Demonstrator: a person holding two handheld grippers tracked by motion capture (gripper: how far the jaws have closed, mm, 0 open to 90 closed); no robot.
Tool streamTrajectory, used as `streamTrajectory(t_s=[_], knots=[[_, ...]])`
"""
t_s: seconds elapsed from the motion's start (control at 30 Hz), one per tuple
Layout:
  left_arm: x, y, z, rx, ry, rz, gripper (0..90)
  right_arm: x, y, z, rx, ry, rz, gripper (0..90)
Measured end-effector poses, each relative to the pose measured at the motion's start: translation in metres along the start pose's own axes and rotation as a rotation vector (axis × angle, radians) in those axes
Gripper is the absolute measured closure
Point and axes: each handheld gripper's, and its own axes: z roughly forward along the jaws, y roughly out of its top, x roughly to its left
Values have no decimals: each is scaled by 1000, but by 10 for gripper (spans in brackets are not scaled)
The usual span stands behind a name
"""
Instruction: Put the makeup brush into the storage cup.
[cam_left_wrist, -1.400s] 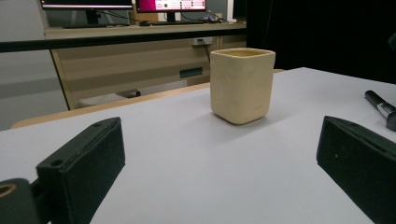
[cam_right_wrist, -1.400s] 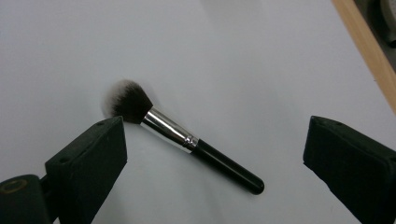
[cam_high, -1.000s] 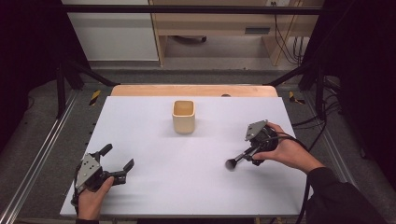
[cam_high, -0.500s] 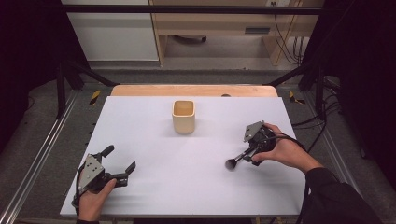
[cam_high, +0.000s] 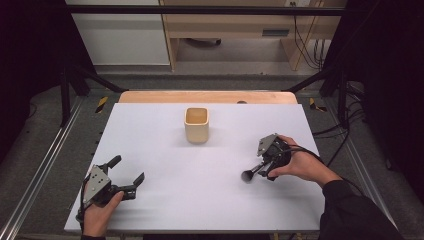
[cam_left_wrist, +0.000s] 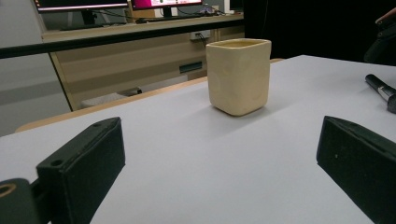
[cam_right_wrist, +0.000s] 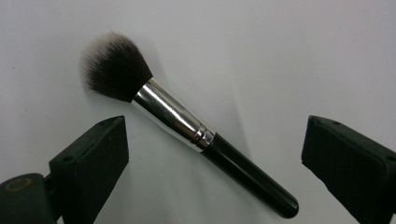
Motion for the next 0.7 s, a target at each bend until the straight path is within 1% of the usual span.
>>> streamTrajectory(t_s=[0.1, 0.17, 0.2, 0.23, 0.3, 0.33, 0.37, 0.4, 0.43, 0.47, 0.57, 0.6, 0.7], knots=[[0, 0, 0, 1, 1, 1, 9, 1, 1, 0, -4, -5, 2, 87], [0, 0, 0, 1, 1, 2, 10, 1, 1, 1, -4, -6, 6, 110], [1, 0, -1, 1, 2, 0, 9, 1, 1, 2, -2, -1, -5, 135], [1, 0, -1, 1, 2, 0, 10, 1, 1, 2, -2, -1, -5, 135], [1, 0, -1, 2, 3, 0, 10, 1, 0, 4, 2, 11, -9, 157], [1, 0, -1, 2, 4, 0, 10, 0, 0, 7, 4, 16, -8, 188], [1, 0, -1, 2, 4, 0, 10, 0, 0, 7, 4, 16, -8, 188], [1, 0, -1, 2, 4, 0, 10, 0, 0, 7, 7, 27, -6, 209], [1, 0, -1, 3, 3, 1, 10, 0, 0, 9, 8, 34, -18, 222], [1, 0, -1, 5, 2, 3, 10, 0, 0, 11, 16, 42, -13, 250], [0, 0, -1, 4, 1, 3, 10, -1, 0, 12, 19, 53, -24, 260], [1, 0, -1, 4, 2, 3, 11, -1, -1, 13, 21, 59, -20, 276], [1, 0, -1, 3, 2, 2, 11, -2, -1, 14, 20, 59, -21, 284]])
